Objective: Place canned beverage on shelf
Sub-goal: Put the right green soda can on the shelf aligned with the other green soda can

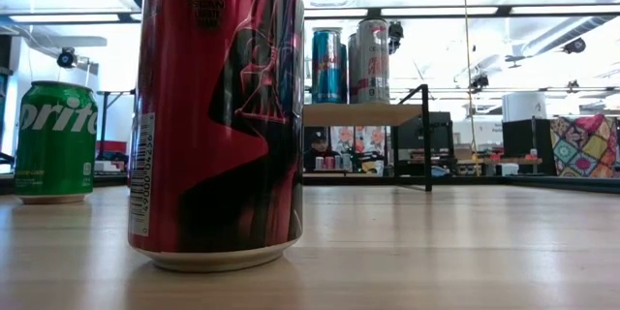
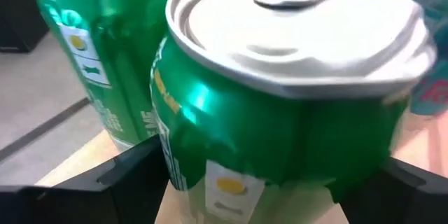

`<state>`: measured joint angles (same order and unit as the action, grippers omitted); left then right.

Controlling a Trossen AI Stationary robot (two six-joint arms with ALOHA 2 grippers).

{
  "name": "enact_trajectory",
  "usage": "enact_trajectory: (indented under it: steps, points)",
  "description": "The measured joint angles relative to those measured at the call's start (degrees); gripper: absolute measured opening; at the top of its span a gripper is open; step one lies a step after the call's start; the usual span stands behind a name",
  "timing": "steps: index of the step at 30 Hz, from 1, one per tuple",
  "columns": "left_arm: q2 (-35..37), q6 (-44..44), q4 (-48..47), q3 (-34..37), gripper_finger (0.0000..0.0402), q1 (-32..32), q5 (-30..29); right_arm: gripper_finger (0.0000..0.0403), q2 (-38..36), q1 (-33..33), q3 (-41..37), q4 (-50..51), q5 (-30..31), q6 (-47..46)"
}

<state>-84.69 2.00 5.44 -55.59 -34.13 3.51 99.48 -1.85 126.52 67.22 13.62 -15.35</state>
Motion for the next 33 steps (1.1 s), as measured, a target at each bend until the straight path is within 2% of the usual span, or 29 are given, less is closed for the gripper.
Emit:
enact_trajectory:
  steps: [11, 18, 23, 29, 33]
  points:
    - [4.2, 0.1, -5.9, -1.1, 0.0372, 0.0, 0.2, 0.0327, 0.0, -1.5, 0.0, 0.4, -0.2, 0.6]
    - [9.5, -2.1, -16.6, -1.0, 0.0380, 0.0, -1.1, 0.0327, 0.0, -1.5, 0.0, 6.7, -0.2, -1.8]
    - [10.5, -3.7, -17.5, 0.2, 0.0362, -0.3, -7.1, 0.0327, 0.0, -1.1, 0.0, 7.6, -0.1, -3.4]
    - [8.1, -1.8, -16.6, 0.2, 0.0325, -0.7, -13.0, 0.0327, 0.0, -1.0, 0.0, 7.5, -0.1, -4.2]
    - [6.6, -0.9, -15.5, 0.2, 0.0310, -0.8, -13.4, 0.0327, -0.4, -0.6, 0.0, 7.6, -0.1, -4.5]
